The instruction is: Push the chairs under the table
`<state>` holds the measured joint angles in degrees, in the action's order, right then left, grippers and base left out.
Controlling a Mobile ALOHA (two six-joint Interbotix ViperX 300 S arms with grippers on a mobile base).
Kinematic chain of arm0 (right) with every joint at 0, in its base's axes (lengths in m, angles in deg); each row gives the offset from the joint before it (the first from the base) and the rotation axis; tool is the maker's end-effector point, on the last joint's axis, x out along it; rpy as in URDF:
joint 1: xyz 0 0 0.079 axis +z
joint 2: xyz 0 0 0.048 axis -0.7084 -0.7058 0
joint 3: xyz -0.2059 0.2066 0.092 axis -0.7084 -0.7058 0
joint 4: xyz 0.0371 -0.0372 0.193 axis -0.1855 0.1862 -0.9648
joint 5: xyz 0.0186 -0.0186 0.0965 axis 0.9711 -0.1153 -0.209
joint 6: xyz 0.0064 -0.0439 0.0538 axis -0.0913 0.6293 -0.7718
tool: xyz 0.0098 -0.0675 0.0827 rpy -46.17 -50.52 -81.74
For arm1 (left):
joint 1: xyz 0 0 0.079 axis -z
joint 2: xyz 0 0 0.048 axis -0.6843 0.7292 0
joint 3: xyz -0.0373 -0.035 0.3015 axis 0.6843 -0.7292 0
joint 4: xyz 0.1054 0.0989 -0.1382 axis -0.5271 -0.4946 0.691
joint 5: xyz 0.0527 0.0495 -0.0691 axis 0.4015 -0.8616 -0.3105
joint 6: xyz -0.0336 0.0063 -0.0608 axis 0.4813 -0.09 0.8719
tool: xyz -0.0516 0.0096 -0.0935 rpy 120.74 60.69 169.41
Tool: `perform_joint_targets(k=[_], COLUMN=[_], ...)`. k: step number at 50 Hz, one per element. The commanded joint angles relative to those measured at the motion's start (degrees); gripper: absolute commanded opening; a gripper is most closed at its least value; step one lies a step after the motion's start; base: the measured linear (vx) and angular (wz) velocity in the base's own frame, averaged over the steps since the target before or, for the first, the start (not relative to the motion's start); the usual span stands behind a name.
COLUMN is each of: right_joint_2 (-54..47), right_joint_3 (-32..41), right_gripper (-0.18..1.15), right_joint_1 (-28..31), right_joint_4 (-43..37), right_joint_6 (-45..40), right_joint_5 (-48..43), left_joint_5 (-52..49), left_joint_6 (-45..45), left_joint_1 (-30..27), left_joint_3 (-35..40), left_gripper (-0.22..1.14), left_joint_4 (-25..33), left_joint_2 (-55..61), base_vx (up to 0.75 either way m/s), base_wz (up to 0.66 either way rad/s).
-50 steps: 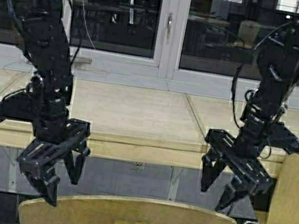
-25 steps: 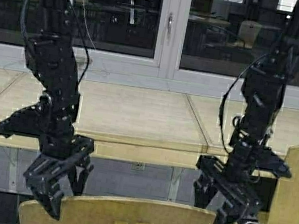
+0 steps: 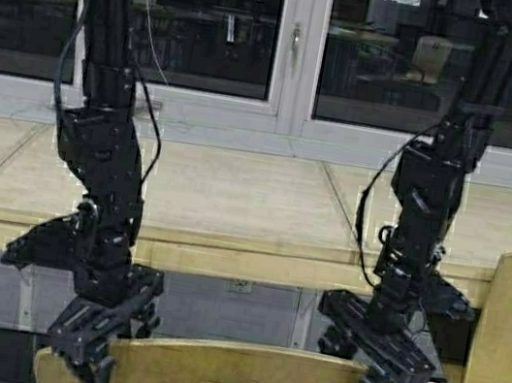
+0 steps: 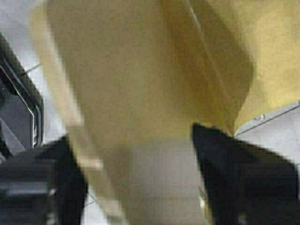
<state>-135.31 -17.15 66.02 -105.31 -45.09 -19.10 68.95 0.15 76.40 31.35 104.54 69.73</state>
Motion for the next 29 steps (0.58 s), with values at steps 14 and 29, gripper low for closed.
perform_joint_targets(k=[14,29], right_joint_2=[1.93,0.53], right_joint_3=[1.76,4.22], right_gripper=[0.02,0.04], right_joint_1=[1.67,2.2], right_joint_4=[0.09,0.0], right_joint_6=[0.7,0.62], right_joint_5=[0.62,0.35], left_joint_5=[-0.7,-0.44], left_joint_6=[-0.26,-2.11], left_joint_1=[-2.11,-6.77], left_joint_3=[1.23,1.93], left_gripper=[0.13,0.05], left_joint_4=[-0.88,-2.99], left_joint_2=[-0.35,-1.32], base_vx=[0.02,0.08], base_wz=[0.01,0.05])
